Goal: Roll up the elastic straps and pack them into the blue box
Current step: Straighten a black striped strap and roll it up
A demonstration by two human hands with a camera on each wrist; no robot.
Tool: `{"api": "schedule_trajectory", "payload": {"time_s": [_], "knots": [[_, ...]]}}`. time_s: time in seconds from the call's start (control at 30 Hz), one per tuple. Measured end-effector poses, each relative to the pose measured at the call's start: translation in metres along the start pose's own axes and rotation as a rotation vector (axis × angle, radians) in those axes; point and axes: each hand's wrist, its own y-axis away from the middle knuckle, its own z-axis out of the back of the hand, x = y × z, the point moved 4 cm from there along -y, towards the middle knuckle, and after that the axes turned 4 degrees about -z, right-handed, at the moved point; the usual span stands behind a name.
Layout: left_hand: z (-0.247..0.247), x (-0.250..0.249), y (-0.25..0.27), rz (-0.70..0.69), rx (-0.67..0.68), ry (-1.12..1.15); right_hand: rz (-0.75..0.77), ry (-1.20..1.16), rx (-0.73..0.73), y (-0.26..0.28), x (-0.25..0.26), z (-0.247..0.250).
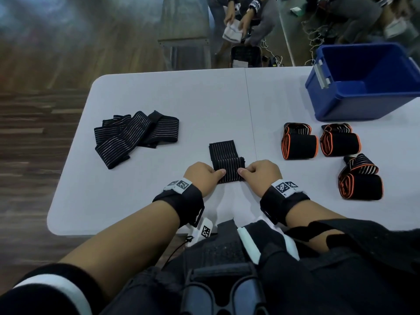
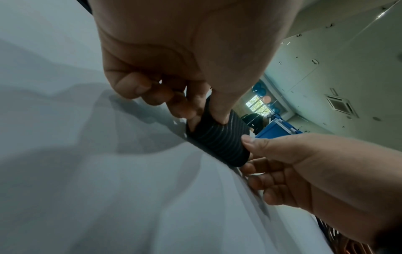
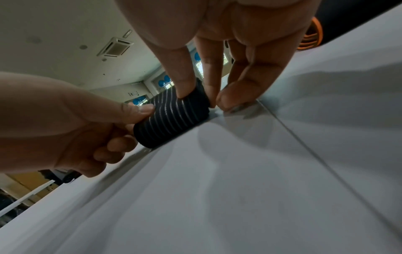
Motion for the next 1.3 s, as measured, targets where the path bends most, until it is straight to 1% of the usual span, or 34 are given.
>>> {"api": "schedule_trajectory", "payload": {"time_s": [0.17, 0.27, 0.37, 0.5, 0.6, 0.67, 0.73, 1.0, 1.2, 1.3], "knots": [[0.008, 0.001, -0.008, 0.055, 0.04, -0.105, -0.012, 0.031, -0.02, -0.005, 0.017, 0.002], [0.015, 0.004, -0.008, 0.051, -0.045, -0.096, -0.031, 0.007, 0.002, -0.006, 0.025, 0.002], [0.019, 0.005, -0.007, 0.035, -0.118, -0.048, -0.081, -0.153, 0.02, -0.007, 0.024, 0.003], [0.022, 0.004, -0.006, -0.02, -0.14, -0.063, -0.212, -0.506, 0.104, -0.008, 0.023, -0.002], [0.022, 0.008, -0.003, -0.03, -0.153, -0.051, -0.252, -0.656, 0.158, -0.005, 0.029, -0.005], [0.021, 0.012, -0.001, -0.032, -0.162, -0.036, -0.215, -0.699, 0.21, -0.003, 0.036, -0.006], [0.02, 0.013, 0.003, -0.049, -0.167, -0.026, -0.146, -0.673, 0.226, -0.002, 0.039, -0.007], [0.021, 0.013, 0.012, -0.204, -0.18, 0.01, 0.091, -0.565, 0.287, 0.011, 0.048, -0.009], [0.018, 0.007, 0.017, -0.27, -0.108, 0.04, 0.145, -0.588, 0.265, 0.021, 0.041, -0.005], [0.016, -0.001, 0.019, -0.305, -0.064, 0.036, 0.138, -0.582, 0.216, 0.024, 0.033, -0.004]]}}
